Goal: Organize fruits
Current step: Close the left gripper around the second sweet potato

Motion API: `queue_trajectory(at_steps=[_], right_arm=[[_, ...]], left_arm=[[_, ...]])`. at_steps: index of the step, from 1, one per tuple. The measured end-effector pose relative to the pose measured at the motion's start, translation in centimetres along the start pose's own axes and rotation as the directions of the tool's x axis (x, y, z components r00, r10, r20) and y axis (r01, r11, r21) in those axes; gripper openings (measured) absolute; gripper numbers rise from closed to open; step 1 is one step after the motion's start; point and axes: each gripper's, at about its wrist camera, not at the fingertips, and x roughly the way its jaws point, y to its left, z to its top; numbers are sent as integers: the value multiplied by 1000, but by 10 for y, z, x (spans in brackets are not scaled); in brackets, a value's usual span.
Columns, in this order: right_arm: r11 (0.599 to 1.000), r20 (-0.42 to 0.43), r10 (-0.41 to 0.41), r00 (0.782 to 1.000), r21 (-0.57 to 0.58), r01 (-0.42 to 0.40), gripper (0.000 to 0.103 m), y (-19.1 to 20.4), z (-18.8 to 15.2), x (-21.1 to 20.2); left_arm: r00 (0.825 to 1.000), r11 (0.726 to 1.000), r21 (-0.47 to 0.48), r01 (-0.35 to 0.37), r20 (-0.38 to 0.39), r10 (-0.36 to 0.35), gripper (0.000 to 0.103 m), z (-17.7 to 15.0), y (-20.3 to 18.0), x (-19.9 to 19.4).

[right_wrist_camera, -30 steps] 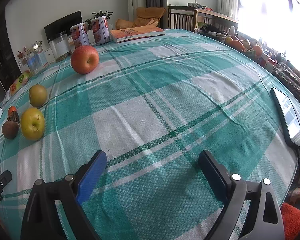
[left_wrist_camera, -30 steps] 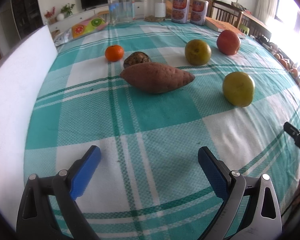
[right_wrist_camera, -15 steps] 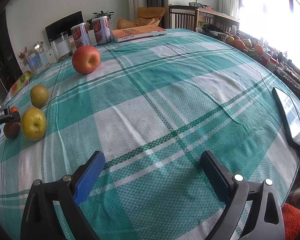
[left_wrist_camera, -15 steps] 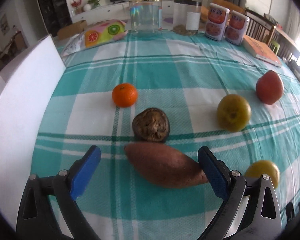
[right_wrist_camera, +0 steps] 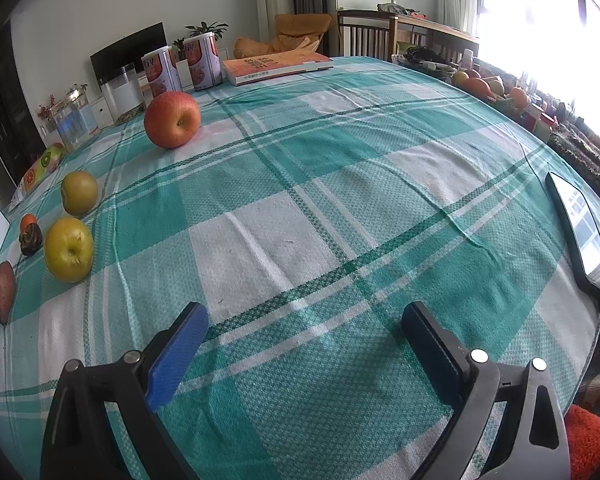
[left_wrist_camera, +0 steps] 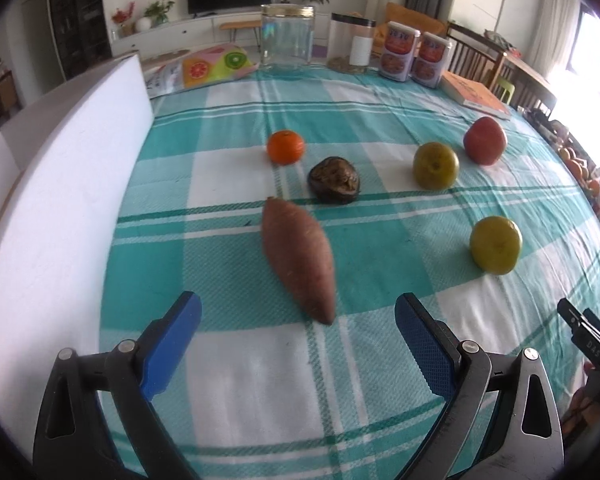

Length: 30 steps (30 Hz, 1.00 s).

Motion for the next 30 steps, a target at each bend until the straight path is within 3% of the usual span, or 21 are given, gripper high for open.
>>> queue_trajectory(at_steps=[5,6,7,9,11,14,17,19,21,23,25,28,29,30], right_arm=[[1000,0,1,1000,1,-1,98,0,0,0],[1000,0,1,1000,1,-1,98,0,0,0],[1000,0,1,1000,1,-1,98,0,0,0],[1000,0,0,1000,0,0,98,0,0,0],[1000,-1,-1,1000,-2,1,98,0,0,0],[1000,-1,2,1000,0,-2,98,0,0,0],[1000,-2,-1,1000,-2,1,99,0,0,0],[1000,-4,-3,1000,-5,3,99,0,0,0],[1000,-3,-1,1000,-3,1,99,0,0,-1],[1000,-2,1,1000,-2,-1,99,0,0,0],[1000,-2,5,1000,1,-5,99,0,0,0],[1000,-4,4,1000,-3,-4,99,0,0,1],[1000,-6,4,1000,-4,-4,100,0,0,1],[1000,-8,4,1000,-6,-4,100,0,0,1]], left_arm=[[997,997,-16,-70,22,71,96,20,-5,25],[997,997,-19,-75,27,76,84,20,-3,27],[998,998,-17,-67,20,67,48,19,-2,28],[999,999,2,-47,-8,47,43,14,1,30],[999,999,15,-33,-9,33,43,6,2,24],[996,996,49,80,-52,-78,42,-7,-4,3],[968,967,110,228,-133,-213,43,-24,-23,-19],[957,950,156,269,-157,-245,43,-38,-38,-26],[963,947,197,252,-152,-224,44,-48,-51,-26],[979,955,223,197,-88,-181,51,-55,-57,-25],[992,973,196,126,-26,-124,72,-58,-55,-22],[999,991,127,40,4,-41,87,-60,-44,-9],[999,994,99,39,-12,-38,88,-62,-40,-2],[999,996,91,24,22,-26,90,-64,-39,-3]])
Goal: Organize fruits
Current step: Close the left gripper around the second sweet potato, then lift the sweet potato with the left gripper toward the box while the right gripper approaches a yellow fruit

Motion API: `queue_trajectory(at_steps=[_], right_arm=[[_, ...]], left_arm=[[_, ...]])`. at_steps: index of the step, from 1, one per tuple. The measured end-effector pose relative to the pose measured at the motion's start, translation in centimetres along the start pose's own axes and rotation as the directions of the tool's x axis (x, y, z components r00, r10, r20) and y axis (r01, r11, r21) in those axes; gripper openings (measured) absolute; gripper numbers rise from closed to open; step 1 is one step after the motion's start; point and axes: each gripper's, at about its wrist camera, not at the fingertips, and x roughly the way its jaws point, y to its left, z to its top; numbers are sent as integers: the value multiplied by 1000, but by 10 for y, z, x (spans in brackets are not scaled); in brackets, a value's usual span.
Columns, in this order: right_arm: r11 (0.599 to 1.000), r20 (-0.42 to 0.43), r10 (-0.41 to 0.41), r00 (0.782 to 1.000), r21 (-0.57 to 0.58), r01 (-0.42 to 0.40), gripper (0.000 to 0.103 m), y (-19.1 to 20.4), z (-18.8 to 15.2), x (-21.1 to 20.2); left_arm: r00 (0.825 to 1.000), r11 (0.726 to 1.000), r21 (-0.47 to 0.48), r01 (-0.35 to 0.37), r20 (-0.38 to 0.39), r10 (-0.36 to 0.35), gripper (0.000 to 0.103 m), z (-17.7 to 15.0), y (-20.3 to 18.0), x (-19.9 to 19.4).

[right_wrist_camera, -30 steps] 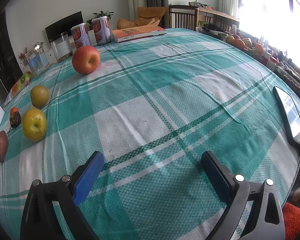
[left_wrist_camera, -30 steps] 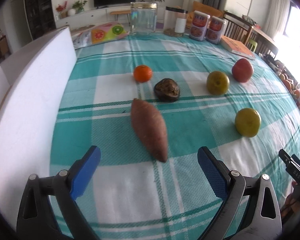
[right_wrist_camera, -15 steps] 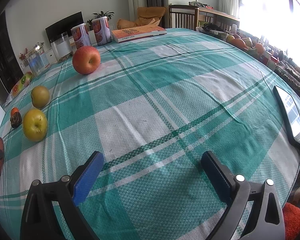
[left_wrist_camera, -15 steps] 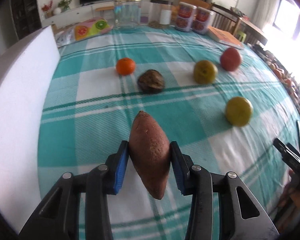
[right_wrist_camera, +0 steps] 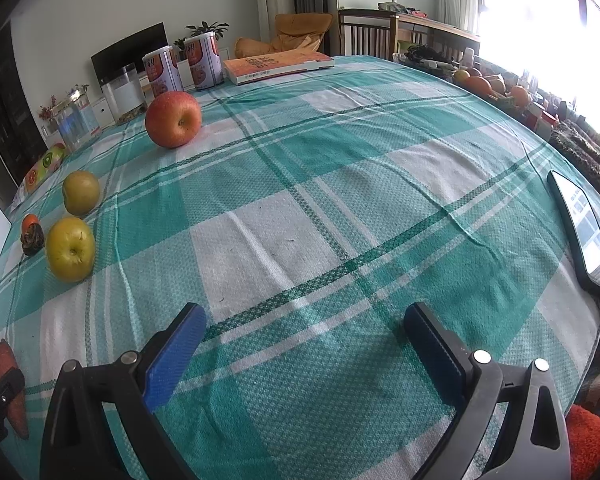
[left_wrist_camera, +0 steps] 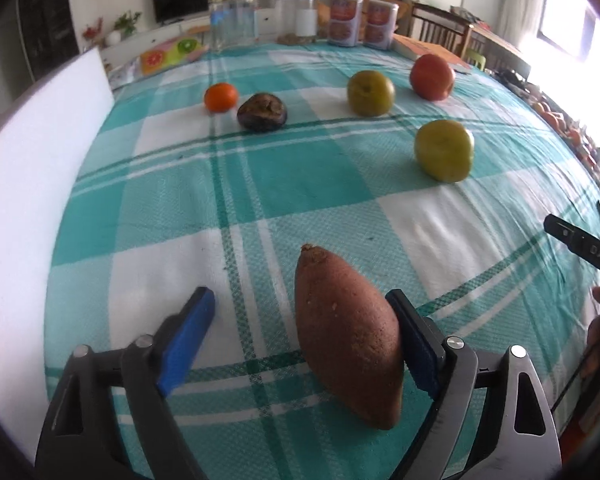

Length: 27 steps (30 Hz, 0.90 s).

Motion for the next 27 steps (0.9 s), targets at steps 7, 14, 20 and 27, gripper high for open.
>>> queue_trajectory(at_steps=[7,14,20,27], right_arm=[[1000,-11,-10,1000,-12,10,103,2,-1,2],[1000,-14,-12,1000,-16,12,103,3,-1,2],[1000,-10,8,1000,-20,-9,103,3,-2,2],[918,23,361,932,-182,-352,102,57,6,-25]], left_arm=[[999,998,-10,-55,2,55,97,-5,0,2],[998,998,-12,-56,1,56,98,-5,0,2],[999,998,-13,-54,0,54,98,-5,0,2],[996,996,-27,86,-4,-86,87,-6,8,-11]])
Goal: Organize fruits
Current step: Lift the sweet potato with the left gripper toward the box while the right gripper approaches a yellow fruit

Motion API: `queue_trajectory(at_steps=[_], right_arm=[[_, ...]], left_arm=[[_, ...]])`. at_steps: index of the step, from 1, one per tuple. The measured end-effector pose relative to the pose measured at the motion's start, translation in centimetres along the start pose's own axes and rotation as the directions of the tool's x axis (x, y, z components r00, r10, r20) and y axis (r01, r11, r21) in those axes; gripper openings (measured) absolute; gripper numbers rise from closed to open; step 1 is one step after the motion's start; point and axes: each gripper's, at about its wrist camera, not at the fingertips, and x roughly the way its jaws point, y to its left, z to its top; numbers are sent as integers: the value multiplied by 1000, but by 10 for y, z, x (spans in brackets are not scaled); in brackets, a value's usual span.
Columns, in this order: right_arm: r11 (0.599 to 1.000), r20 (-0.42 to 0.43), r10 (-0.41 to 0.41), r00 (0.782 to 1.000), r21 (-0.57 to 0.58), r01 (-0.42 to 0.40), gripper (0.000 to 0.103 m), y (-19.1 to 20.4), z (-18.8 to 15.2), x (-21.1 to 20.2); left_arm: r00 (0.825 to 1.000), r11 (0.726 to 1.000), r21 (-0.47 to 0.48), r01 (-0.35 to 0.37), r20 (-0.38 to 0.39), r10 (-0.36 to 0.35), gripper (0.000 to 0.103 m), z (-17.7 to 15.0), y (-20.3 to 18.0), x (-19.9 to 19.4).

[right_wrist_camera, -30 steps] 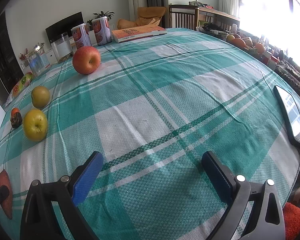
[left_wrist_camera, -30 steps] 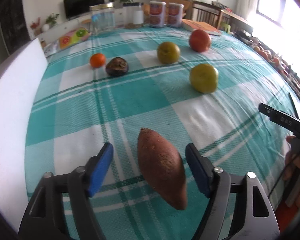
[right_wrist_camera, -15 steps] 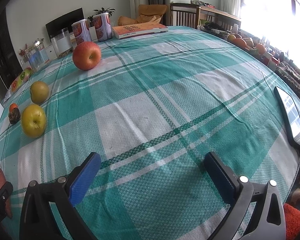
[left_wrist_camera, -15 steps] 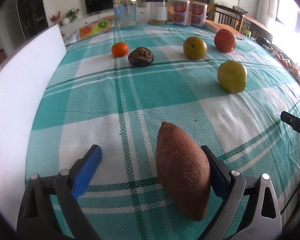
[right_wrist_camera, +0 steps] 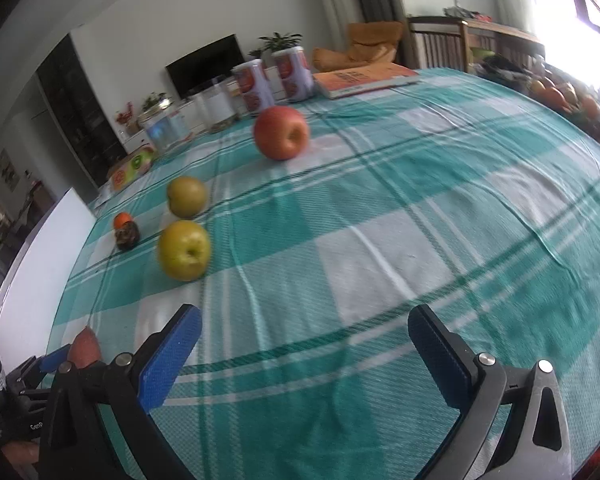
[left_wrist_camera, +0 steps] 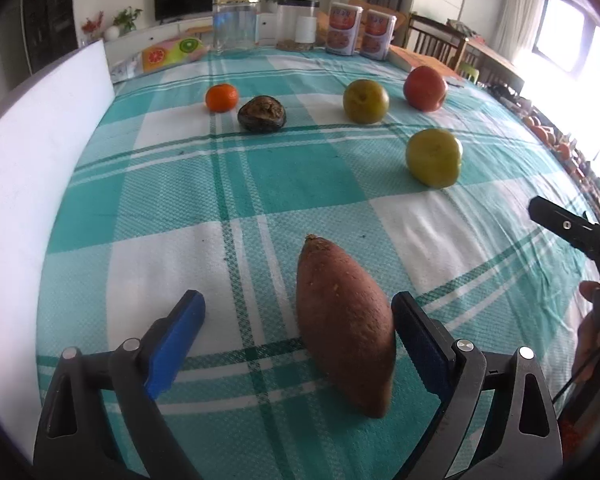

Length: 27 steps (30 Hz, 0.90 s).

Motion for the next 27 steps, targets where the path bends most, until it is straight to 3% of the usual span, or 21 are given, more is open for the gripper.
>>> queue_trajectory(at_steps=[1,3,6,7,9,10,13,17,20,23,24,25,27], right_arm=[[998,-9,33,999,-46,-34,102,13,7,7],[991,-41,63,997,-112,-67,102,37,21,24],[981,-124,82,989,-165,-102,92,63,35,58],[979,-166,81,983,-170,-109,85,68,36,71],[981,-224,52,973,-170,-92,62,72,36,89],[982,-212,24,977,-177,-63,47,72,35,90],[990,-215,61,975,-108,-86,47,66,33,80],[990,-184,123,975,-43,-133,46,59,28,46],[977,-159,206,965,-26,-213,45,76,34,18],[943,-131,313,941,-76,-325,41,126,47,-8],[923,-126,362,924,-94,-374,29,147,51,-17],[898,-126,413,902,-110,-426,9,169,53,-24],[852,-141,471,871,-185,-490,9,221,53,-37]], left_arm=[[1000,1000,7,8,-2,-7,77,1,-2,-2],[999,999,30,28,-24,-27,72,3,-6,-1],[999,999,44,15,-42,-13,69,3,-10,3],[999,999,46,20,-40,-18,61,3,-11,1],[997,997,40,67,-49,-65,44,2,-13,-2],[998,998,48,48,-49,-45,44,1,-14,-4],[998,998,40,49,-46,-47,44,-2,-11,-14],[988,987,-47,154,-8,-154,43,-1,5,-56],[970,963,-122,242,60,-236,44,5,26,-104],[959,949,-179,259,168,-230,44,15,59,-158],[957,949,-199,246,206,-205,44,17,73,-175],[957,949,-225,222,237,-168,44,19,90,-189],[957,942,-292,168,276,-85,44,19,124,-210]])
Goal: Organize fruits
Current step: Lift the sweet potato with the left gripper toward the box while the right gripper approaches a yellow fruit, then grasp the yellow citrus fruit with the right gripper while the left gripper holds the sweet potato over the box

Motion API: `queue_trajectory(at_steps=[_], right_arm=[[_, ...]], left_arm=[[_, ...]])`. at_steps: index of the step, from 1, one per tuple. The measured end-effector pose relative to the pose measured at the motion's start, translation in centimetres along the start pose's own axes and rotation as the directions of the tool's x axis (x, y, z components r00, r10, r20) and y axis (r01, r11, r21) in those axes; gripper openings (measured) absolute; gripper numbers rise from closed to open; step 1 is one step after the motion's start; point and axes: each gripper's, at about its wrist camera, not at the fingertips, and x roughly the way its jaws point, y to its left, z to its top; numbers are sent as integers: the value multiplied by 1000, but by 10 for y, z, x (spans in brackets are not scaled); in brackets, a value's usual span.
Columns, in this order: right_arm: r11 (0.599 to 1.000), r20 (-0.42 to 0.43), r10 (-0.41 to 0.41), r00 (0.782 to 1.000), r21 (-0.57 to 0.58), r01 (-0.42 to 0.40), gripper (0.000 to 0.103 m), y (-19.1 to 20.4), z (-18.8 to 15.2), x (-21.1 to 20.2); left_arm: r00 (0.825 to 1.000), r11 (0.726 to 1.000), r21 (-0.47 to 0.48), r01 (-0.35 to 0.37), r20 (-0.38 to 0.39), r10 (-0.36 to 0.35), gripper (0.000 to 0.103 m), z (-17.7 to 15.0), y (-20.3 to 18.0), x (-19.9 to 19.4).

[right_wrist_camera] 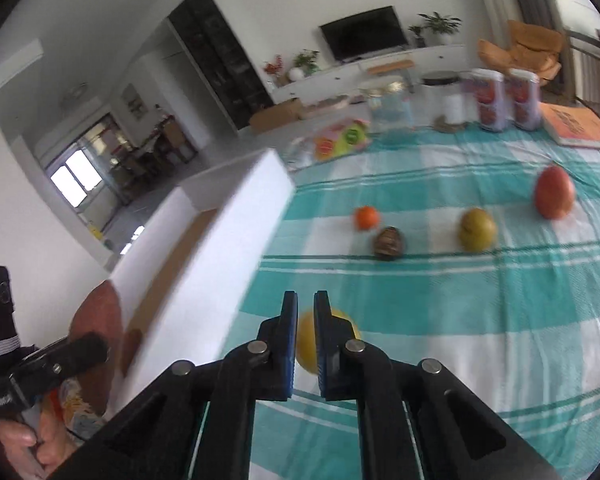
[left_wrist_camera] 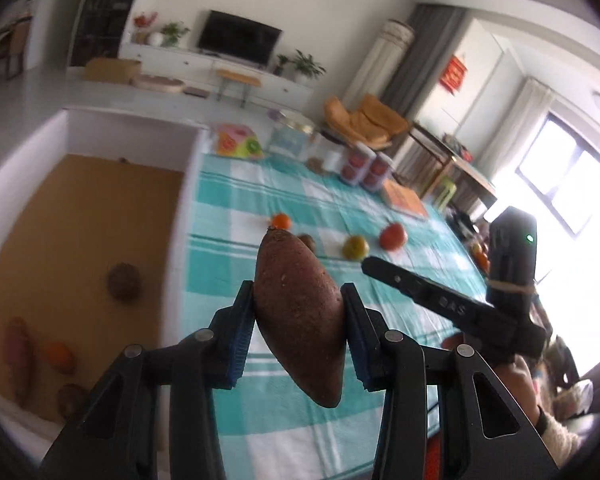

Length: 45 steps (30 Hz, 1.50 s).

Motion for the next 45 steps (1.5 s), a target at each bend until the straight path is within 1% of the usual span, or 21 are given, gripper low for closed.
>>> queue_trajectory(at_steps=[2,3,6,8,10,12,14,17,19,21,22,23,26,30,33,37,39,40,42,44,45], right_arm=[[994,-32,3,999,-106,-6,9,41,4,24],[992,-34,2,999,-126,-7,9,49,5,35],[999,-19,22,1000,-29,-23,10,26,7,50],[999,-26,-4,1000,32,5,17,-2,5,50],[997,-71,-18,997,75,23,24,-26,3,51],[999,-156,-24,987,43,31,34,-33,-7,62],[1000,-220,-4,976,-30,-3,35,-26,-22,76],[997,-276,-10,961,-78,-12,35,-17,-41,106],[994,-285,-36,958,-109,5,37,-9,-42,129],[990,-286,-63,956,-139,24,46,-2,-35,154],[989,-287,-81,955,-143,40,54,-1,-30,166],[989,-280,-86,956,-136,49,55,-3,-25,176],[999,-278,-2,961,-43,-11,50,-14,-10,197],[998,-291,36,956,-30,-46,49,-14,-3,202],[998,-277,58,959,-7,-63,49,-15,-9,192],[998,-218,67,974,33,-62,47,-22,-14,162],[997,-180,74,981,39,-68,38,-20,-10,141],[996,-156,87,984,38,-82,0,-16,-6,129],[993,-122,117,986,0,-118,2,0,4,109],[993,-140,75,987,-81,-87,2,16,10,107],[994,-144,67,987,-76,-79,2,14,12,107]], left_arm=[[995,995,-45,-92,27,93,44,8,32,-9],[989,987,-70,-143,24,145,44,8,48,-10],[978,970,-135,-204,15,207,44,1,83,-15],[971,963,-137,-230,26,236,44,-6,90,-20],[968,960,-138,-242,33,249,44,-11,95,-19],[968,958,-157,-242,24,248,44,-12,101,-11],[972,957,-176,-230,11,236,44,-11,105,-3],[978,964,-170,-204,11,209,44,-9,100,5],[980,968,-159,-195,9,199,44,-8,98,7],[981,968,-162,-189,5,192,44,-8,98,8],[982,968,-168,-187,1,190,44,-8,99,9],[982,967,-175,-185,-1,187,44,-9,100,8],[982,965,-185,-187,-14,188,44,-13,103,7],[975,962,-161,-222,-35,219,44,-16,106,5],[972,959,-160,-233,-50,228,44,-17,111,6],[967,955,-157,-253,-70,244,44,-14,117,12],[962,951,-149,-270,-84,260,44,-13,118,15],[959,949,-145,-281,-92,270,44,-13,119,15],[950,942,-135,-306,-105,294,44,-14,121,16],[941,934,-136,-330,-124,314,44,-17,126,17],[939,931,-146,-335,-131,317,44,-19,129,16]])
